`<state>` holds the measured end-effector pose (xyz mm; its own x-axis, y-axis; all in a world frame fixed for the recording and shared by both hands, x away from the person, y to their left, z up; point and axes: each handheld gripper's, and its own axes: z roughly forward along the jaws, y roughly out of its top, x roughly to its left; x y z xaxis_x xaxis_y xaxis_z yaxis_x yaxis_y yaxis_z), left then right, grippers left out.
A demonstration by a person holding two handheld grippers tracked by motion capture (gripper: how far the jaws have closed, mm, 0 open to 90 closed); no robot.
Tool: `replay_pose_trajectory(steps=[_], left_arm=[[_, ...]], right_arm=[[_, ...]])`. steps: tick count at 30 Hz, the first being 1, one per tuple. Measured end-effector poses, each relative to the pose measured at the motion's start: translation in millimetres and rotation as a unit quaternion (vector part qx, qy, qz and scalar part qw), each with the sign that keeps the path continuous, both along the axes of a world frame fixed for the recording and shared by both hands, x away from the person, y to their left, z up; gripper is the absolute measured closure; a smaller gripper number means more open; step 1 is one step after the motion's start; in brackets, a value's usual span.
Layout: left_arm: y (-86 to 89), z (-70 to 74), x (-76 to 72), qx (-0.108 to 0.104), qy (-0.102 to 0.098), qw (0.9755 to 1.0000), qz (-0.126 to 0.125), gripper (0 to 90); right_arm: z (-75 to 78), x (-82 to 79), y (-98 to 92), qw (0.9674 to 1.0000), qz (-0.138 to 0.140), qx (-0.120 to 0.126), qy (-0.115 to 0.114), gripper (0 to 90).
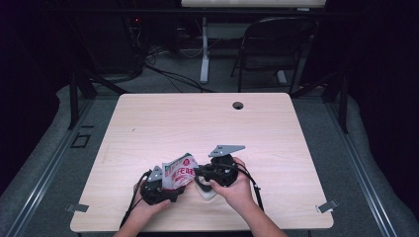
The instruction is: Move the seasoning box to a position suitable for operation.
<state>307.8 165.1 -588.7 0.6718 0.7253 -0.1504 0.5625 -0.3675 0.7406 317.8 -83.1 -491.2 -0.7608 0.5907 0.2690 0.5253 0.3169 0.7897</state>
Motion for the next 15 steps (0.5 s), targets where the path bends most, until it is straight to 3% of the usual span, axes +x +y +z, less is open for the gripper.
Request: replay_pose_trajectory(steps=[7, 15], left_arm=[[-1.6, 0.8, -1.5, 0.015, -0.011, 0.9998, -0.007, 39.2], [-2.0, 0.9, -2.2, 0.018, -0.013, 0.9997, -0.006, 43.7]], right_arm=[[-0.1, -0.2, 0.1, 1.0, 0.001, -0.001, 0.0, 84.5], [-0.2, -0.3, -0.2, 1.0, 0.0, -0.002, 0.001, 84.0]])
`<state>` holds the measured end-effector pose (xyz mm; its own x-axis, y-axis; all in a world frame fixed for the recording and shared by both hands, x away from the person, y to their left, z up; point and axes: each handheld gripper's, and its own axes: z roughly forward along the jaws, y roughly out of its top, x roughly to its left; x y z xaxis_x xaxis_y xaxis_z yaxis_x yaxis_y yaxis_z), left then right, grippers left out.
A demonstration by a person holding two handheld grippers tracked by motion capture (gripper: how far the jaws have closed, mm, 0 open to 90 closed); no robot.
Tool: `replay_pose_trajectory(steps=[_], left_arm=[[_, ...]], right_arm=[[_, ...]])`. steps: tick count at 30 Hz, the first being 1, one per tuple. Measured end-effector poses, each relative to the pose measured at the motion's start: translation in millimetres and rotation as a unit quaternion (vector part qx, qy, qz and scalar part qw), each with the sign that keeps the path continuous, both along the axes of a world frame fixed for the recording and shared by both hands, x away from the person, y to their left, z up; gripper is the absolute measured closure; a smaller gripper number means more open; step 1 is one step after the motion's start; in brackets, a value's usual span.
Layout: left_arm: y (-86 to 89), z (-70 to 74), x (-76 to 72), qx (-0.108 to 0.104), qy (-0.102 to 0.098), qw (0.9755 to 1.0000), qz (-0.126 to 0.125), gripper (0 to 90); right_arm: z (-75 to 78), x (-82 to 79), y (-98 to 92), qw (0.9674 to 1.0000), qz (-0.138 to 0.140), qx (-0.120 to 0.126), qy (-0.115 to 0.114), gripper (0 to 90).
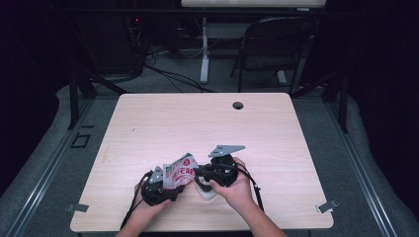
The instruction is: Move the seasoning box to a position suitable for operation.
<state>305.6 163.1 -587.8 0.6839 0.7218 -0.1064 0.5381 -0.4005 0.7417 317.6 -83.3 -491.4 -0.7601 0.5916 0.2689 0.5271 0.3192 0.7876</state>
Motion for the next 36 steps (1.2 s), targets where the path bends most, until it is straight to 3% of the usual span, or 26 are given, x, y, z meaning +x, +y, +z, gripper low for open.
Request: replay_pose_trajectory(steps=[18, 25, 36], left_arm=[[-1.3, 0.1, -1.1, 0.008, -0.007, 0.9999, 0.002, 46.9], [-2.3, 0.4, -3.5, 0.01, -0.019, 0.9997, 0.009, 54.3], [-2.5, 1.1, -4.0, 0.008, -0.021, 0.9997, 0.009, 58.9]], right_arm=[[-0.9, -0.2, 0.3, 1.0, 0.002, -0.001, 0.0, 82.6], [-1.1, -0.3, -0.1, 1.0, 0.002, 0.0, 0.001, 81.8], [-1.5, -0.9, -1.0, 1.0, 0.004, 0.002, 0.002, 81.0]])
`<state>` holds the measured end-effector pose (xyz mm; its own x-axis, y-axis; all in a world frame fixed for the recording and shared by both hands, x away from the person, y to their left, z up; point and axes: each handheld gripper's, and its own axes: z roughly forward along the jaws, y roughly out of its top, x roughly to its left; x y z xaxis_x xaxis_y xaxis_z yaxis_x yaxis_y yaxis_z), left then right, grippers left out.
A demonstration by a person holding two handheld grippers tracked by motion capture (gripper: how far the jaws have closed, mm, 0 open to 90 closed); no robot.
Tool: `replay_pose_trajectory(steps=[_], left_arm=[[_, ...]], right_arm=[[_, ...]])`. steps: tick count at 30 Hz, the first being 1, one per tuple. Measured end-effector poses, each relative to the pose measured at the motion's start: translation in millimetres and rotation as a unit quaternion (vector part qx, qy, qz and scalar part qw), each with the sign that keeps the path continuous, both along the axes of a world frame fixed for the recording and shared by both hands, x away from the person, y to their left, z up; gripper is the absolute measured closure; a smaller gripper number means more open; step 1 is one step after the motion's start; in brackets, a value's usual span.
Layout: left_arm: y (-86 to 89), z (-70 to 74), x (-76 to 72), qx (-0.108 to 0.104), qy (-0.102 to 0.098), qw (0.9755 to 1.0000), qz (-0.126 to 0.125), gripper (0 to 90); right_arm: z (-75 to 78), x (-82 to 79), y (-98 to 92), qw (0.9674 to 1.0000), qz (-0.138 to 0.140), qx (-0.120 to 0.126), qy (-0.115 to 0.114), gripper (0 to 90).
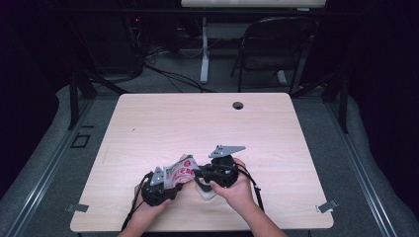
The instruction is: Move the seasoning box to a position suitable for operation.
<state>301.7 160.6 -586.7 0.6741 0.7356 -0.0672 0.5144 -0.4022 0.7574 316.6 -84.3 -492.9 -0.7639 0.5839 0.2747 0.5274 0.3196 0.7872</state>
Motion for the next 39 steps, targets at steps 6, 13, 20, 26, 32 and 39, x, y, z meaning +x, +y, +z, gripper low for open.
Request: replay_pose_trajectory(steps=[6, 13, 20, 26, 32, 39], left_arm=[[0.7, 1.1, 0.3, -0.005, 0.0, 1.0, 0.002, 60.5], [1.5, 4.5, 0.2, -0.015, 0.002, 0.9999, 0.001, 60.9], [5.3, 9.3, 0.5, -0.019, -0.008, 0.9998, 0.007, 61.1], [8.1, 15.1, 0.2, -0.025, -0.015, 0.9995, 0.012, 61.1], [10.3, 20.3, -0.1, -0.027, -0.023, 0.9993, 0.015, 61.1], [11.9, 27.3, -1.1, -0.032, -0.035, 0.9987, 0.021, 61.2]], right_arm=[[1.0, 0.2, -1.1, 1.0, 0.001, 0.0, 0.001, 76.8], [4.6, 0.4, -5.8, 0.9999, 0.005, 0.009, 0.004, 62.1], [10.3, -0.3, -10.9, 0.9997, 0.007, 0.022, 0.003, 54.6], [18.2, -1.3, -19.1, 0.999, -0.004, 0.034, -0.03, 54.2], [20.2, -2.5, -22.1, 0.9991, -0.006, 0.024, -0.034, 49.3], [22.8, -5.1, -23.4, 0.9993, -0.018, -0.009, -0.033, 47.0]])
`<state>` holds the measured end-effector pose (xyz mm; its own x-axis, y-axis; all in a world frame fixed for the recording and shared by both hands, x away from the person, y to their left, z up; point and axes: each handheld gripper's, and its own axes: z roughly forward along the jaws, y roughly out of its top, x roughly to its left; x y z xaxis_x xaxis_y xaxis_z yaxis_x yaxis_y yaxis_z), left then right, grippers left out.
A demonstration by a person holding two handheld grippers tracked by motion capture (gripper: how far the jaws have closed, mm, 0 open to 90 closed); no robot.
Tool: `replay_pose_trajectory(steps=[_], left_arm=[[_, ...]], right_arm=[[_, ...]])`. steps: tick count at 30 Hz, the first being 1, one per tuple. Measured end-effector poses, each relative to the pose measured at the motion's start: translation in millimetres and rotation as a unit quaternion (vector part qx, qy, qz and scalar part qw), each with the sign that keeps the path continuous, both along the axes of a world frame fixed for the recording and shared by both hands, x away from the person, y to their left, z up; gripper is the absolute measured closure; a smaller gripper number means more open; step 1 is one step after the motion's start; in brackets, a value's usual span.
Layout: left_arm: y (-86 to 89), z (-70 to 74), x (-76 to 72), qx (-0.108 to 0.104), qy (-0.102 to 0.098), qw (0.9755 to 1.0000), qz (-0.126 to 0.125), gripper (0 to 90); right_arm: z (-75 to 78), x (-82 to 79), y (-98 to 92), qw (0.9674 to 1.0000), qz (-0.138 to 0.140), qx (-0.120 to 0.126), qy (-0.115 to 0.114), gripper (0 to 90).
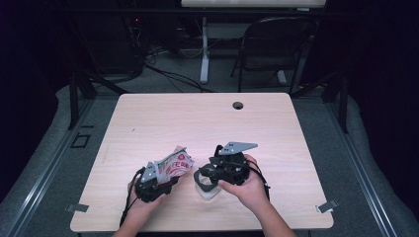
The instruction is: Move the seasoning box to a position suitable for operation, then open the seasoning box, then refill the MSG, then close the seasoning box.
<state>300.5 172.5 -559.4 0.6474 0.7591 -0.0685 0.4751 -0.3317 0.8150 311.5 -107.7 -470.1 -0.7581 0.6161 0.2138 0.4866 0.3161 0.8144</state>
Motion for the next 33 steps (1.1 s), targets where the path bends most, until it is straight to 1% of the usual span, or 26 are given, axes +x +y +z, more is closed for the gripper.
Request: replay_pose_trajectory(steps=[1, 3, 6, 8, 9, 10, 13, 15, 16, 17, 20, 23, 27, 30, 31, 33], left_arm=[[0.8, 1.2, 0.0, 0.001, -0.002, 1.0, 0.001, 61.2], [2.3, 3.3, -0.1, -0.001, -0.005, 1.0, 0.003, 61.2], [4.5, 6.1, -0.1, 0.0, -0.013, 0.9999, 0.009, 61.2], [6.0, 7.6, 0.0, 0.0, -0.014, 0.9998, 0.012, 61.2], [6.9, 8.3, 0.1, -0.001, -0.015, 0.9998, 0.014, 61.2], [8.0, 9.2, 0.5, 0.003, -0.016, 0.9998, 0.012, 61.2], [8.5, 10.2, 1.0, -0.004, -0.019, 0.9996, 0.019, 61.2], [8.8, 10.9, 1.3, -0.002, -0.021, 0.9996, 0.019, 61.2], [8.8, 11.1, 1.5, -0.002, -0.022, 0.9996, 0.019, 61.2], [8.7, 11.6, 1.6, 0.0, -0.021, 0.9996, 0.019, 61.2], [8.6, 12.7, 2.2, 0.004, -0.026, 0.9995, 0.016, 61.2], [8.4, 13.4, 2.1, 0.002, -0.027, 0.9995, 0.017, 61.2], [9.0, 15.7, 3.2, 0.006, -0.029, 0.9994, 0.016, 61.2], [8.7, 16.5, 3.3, 0.007, -0.035, 0.9992, 0.021, 61.3], [8.6, 16.7, 3.8, 0.006, -0.036, 0.9991, 0.022, 61.3], [8.7, 17.7, 4.9, 0.008, -0.035, 0.9991, 0.021, 61.3]], right_arm=[[0.2, -0.3, -0.2, 1.0, 0.0, 0.006, 0.002, 47.3], [1.0, -0.8, -1.4, 0.9999, 0.001, 0.01, -0.001, 49.5], [2.3, -1.3, -3.6, 1.0, -0.004, 0.007, -0.006, 51.3], [2.6, -1.3, -4.5, 0.9999, -0.007, 0.006, -0.006, 52.5], [2.6, -1.5, -4.5, 0.9999, -0.008, 0.006, -0.009, 53.0], [2.4, -2.1, -4.3, 0.9998, -0.01, 0.005, -0.015, 53.0], [1.7, -3.1, -4.1, 0.9997, -0.005, 0.01, -0.021, 53.1], [0.9, -4.1, -3.6, 0.9995, -0.005, 0.003, -0.03, 53.5], [0.5, -4.4, -3.4, 0.9995, -0.003, 0.004, -0.032, 53.8], [0.3, -4.6, -3.2, 0.9996, 0.0, 0.006, -0.029, 54.4], [-0.8, -6.3, -2.2, 0.9997, 0.008, -0.002, -0.024, 56.3], [-2.3, -7.3, -1.6, 0.9997, -0.002, -0.005, -0.024, 53.5], [-2.8, -8.0, -4.5, 0.9995, -0.011, -0.001, -0.028, 50.9], [-2.4, -7.6, -7.4, 0.9997, -0.018, 0.007, -0.016, 50.3], [-1.6, -7.9, -8.0, 0.9997, -0.017, 0.015, -0.011, 53.0], [0.7, -9.3, -10.0, 0.9998, -0.014, 0.014, -0.006, 55.0]])
